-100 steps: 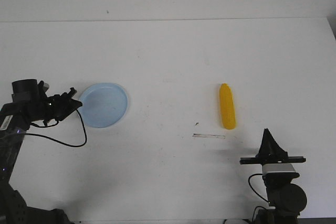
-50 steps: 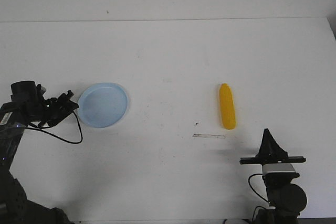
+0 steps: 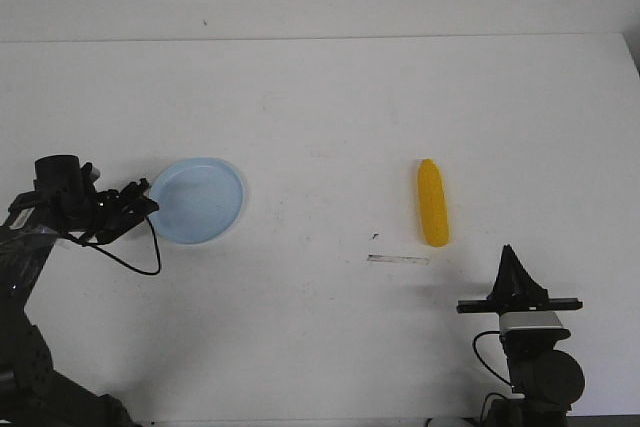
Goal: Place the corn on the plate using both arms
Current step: 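Lower the left gripper and hook the plate rim nearest the robot, then push the blue plate with the left gripper toward the yellow corn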
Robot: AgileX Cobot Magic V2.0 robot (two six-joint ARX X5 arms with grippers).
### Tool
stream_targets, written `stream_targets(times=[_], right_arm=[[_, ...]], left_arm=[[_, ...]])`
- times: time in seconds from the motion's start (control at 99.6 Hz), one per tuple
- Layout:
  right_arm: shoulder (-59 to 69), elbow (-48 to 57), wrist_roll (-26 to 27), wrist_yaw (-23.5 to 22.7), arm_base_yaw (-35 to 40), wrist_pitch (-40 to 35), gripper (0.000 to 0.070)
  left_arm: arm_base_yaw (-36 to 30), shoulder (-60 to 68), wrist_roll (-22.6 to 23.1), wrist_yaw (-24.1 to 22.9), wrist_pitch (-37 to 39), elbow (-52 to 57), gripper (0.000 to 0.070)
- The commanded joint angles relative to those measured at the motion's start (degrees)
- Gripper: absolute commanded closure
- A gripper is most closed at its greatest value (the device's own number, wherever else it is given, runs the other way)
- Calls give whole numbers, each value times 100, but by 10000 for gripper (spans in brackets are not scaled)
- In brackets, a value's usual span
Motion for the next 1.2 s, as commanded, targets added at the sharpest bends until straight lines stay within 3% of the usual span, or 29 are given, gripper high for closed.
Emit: stream_targets(times=[0.0,0.351,0.462,0.633,0.693,0.984,1.185], right_arm=[[9,-7,-7,0,2,59,686],[9,-7,-7,2,2,59,686],[9,-7,-7,0,2,59,686],[9,-7,-7,0,2,59,686],[9,-7,-7,0,2,59,686],[9,-7,-7,0,2,59,686],[9,-7,-7,2,2,59,686]], left_arm=[[-17,181,101,13,17,98,437],[-232,334,101,13,109,98,467],[-240,334,101,11,107,98,590],[-240,341,101,-7,118,98,629],[-240,343,101,-7,111,98,700],[-389,173,-24,68,57,103,699],[-992,-177,-229,68,59,105,699]])
